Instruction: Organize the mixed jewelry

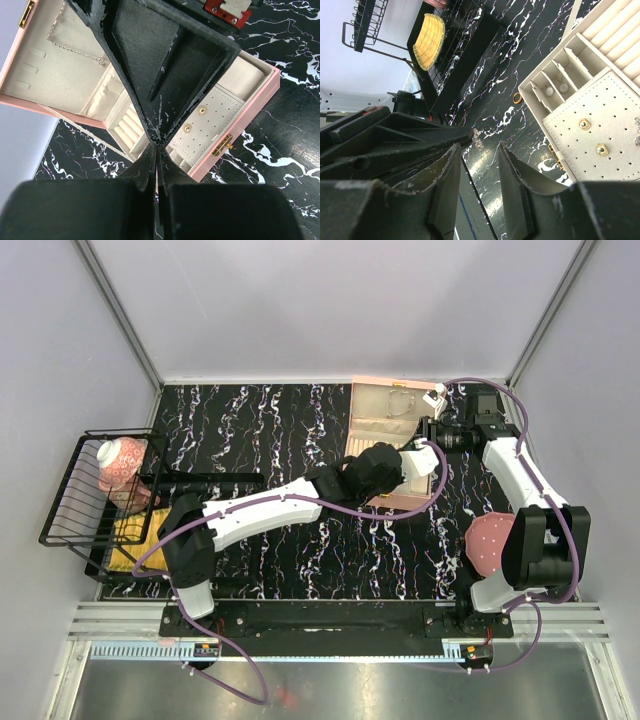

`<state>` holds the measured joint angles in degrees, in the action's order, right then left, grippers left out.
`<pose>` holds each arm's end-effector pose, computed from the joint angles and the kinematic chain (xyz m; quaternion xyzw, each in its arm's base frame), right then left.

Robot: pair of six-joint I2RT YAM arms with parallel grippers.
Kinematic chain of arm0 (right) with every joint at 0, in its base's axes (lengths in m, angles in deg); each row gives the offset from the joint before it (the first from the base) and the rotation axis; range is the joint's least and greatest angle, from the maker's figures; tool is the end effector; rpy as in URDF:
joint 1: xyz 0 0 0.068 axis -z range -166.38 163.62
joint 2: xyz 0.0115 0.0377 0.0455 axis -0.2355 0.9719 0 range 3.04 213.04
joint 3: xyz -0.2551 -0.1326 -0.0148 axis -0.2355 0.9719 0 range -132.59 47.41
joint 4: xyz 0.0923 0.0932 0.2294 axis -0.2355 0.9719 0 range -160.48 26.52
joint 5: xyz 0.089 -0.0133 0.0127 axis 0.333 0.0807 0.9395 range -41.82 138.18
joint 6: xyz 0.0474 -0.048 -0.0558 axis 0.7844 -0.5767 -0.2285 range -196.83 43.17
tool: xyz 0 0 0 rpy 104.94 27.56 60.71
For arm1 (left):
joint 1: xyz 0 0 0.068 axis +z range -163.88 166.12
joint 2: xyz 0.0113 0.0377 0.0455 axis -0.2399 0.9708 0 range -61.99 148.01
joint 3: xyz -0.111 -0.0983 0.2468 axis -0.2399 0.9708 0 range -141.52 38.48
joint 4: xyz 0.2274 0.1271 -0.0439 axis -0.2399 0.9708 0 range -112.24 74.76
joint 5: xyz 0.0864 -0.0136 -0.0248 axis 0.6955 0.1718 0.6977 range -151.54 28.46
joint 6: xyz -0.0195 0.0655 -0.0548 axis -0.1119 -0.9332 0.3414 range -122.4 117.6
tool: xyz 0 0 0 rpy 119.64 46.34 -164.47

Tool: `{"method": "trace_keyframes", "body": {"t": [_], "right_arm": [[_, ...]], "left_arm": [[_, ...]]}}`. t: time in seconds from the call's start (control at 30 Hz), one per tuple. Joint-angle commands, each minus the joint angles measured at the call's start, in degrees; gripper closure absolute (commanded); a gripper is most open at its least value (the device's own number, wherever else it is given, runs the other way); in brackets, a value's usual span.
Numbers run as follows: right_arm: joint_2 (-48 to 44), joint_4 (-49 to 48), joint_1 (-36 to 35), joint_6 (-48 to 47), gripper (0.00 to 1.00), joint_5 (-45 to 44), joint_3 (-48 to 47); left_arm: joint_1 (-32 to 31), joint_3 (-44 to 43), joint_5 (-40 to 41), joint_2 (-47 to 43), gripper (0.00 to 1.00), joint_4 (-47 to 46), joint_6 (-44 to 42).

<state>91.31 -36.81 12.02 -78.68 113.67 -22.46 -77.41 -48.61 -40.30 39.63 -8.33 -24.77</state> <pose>0.3290 0.0799 0.2878 -0.1996 0.7898 0.5110 0.2744 0.2302 -0.3992 0.3134 0.5064 0.6823 -0.0286 0.5265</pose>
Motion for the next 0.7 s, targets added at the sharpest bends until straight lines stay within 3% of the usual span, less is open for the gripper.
{"method": "trace_keyframes", "body": {"t": [0.0,0.67], "right_arm": [[0.59,-1.24,-0.68,-0.26,0.59,0.42,-1.77],[1.2,-1.33,-0.68,-0.97,0.65,4.99,-1.85]], "left_arm": [[-0.46,-2.21,0.03,-0.2,1.0,-2.57,1.1],[-0.55,-3.0,-0.58,-0.37,1.0,-1.61,2.51]]}}
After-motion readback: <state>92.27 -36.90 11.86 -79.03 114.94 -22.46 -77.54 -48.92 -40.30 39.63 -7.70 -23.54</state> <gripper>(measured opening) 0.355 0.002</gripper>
